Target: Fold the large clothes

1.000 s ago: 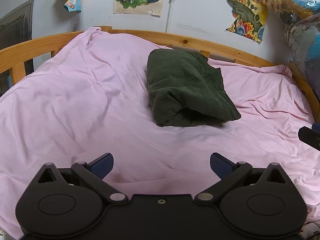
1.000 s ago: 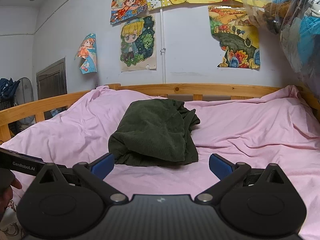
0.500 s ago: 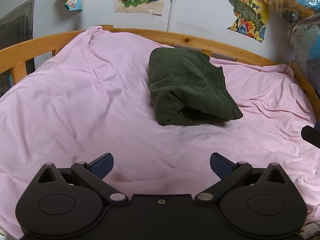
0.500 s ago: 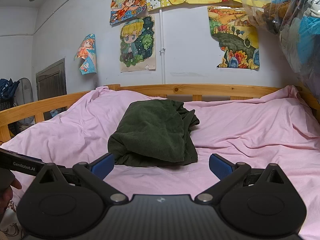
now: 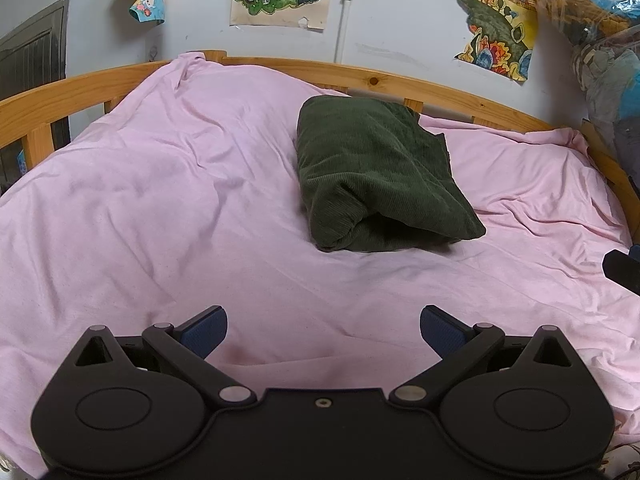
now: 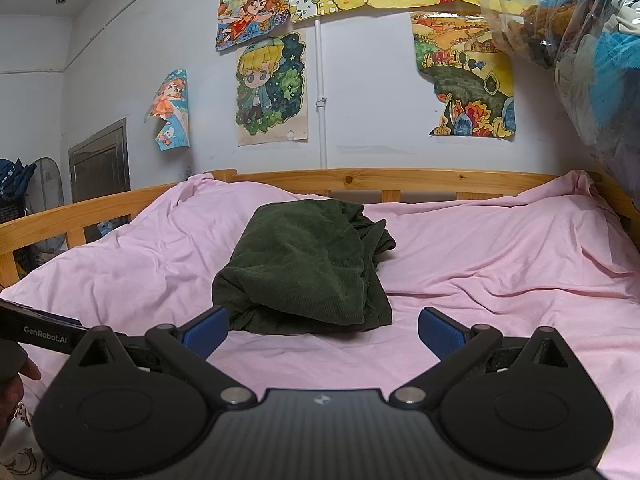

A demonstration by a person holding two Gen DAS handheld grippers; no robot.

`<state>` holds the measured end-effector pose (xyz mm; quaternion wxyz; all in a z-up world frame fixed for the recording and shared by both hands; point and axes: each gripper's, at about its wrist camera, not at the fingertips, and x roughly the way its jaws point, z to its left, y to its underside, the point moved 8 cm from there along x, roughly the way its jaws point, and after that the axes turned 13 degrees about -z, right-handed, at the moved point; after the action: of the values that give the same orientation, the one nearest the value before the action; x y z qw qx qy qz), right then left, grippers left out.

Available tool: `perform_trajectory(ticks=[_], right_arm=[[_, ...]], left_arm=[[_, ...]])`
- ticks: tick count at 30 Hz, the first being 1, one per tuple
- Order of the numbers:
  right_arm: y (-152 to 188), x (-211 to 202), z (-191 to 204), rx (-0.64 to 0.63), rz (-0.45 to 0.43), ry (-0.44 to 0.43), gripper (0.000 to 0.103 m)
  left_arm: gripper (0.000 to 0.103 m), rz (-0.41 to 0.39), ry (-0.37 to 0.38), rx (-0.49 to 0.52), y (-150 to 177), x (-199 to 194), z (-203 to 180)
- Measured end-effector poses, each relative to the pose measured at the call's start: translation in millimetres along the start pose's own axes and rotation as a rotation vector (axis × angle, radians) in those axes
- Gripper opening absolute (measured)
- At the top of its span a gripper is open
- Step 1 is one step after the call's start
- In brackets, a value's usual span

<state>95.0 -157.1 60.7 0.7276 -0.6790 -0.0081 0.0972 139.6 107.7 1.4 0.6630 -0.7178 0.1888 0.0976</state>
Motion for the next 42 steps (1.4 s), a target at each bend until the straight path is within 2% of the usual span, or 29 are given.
perform_trajectory(ticks=[42], right_arm=[[3.3, -0.6, -0.6, 0.001, 0.002, 0.004, 0.103]], left_arm=[[0.102, -0.002, 0.014, 0.012, -1.8, -3.1, -0.6]])
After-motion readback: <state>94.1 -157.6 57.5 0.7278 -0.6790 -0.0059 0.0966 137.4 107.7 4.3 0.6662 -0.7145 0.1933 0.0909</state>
